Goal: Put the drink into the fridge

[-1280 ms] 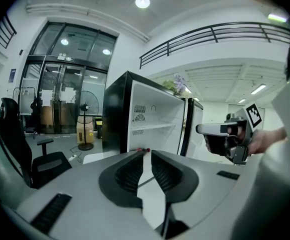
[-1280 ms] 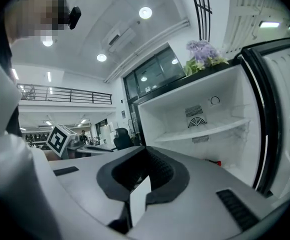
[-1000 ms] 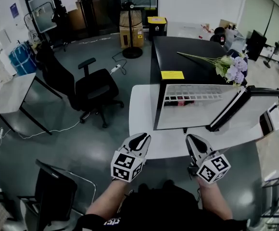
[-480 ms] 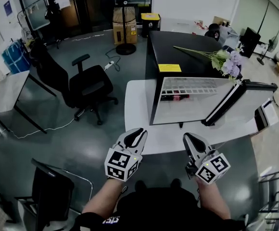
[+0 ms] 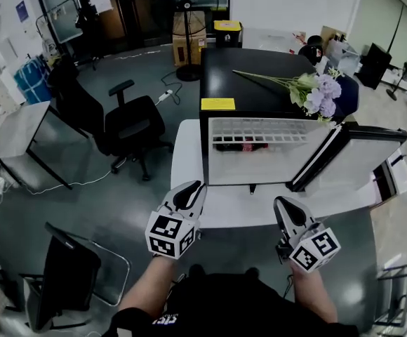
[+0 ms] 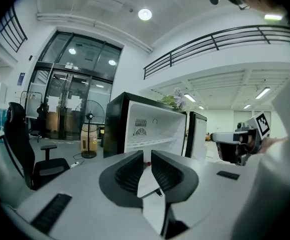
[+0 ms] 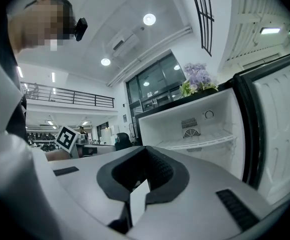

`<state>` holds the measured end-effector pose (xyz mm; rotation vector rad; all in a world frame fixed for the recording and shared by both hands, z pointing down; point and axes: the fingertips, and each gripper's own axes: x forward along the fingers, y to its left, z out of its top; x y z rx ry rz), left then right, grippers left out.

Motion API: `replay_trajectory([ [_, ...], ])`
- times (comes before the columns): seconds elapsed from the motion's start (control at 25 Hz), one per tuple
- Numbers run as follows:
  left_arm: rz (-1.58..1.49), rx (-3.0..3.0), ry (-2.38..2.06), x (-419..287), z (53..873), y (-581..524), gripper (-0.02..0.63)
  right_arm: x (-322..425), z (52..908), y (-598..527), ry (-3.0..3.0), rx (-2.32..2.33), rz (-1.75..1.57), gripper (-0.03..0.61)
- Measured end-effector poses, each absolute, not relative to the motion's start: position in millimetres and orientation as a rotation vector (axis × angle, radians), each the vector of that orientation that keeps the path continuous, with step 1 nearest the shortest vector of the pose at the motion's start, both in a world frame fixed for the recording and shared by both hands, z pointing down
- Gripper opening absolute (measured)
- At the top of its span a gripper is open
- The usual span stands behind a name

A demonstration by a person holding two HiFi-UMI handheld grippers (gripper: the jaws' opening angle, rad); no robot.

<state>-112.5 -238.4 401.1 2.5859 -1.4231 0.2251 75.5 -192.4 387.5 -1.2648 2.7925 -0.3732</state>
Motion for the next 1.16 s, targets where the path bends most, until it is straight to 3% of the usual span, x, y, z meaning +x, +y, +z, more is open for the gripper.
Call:
replay_trajectory([
  [0.52,0.284,2.538,-1.480,-55,408,-233,0.057,137,388,-199,2.805,-1.224,-0.333,0.012],
  [1.16,0.283,2.632,-1.557,-71,384,-252,0.052,132,364,-218,2.825,-1.283,-0.139,0.012],
])
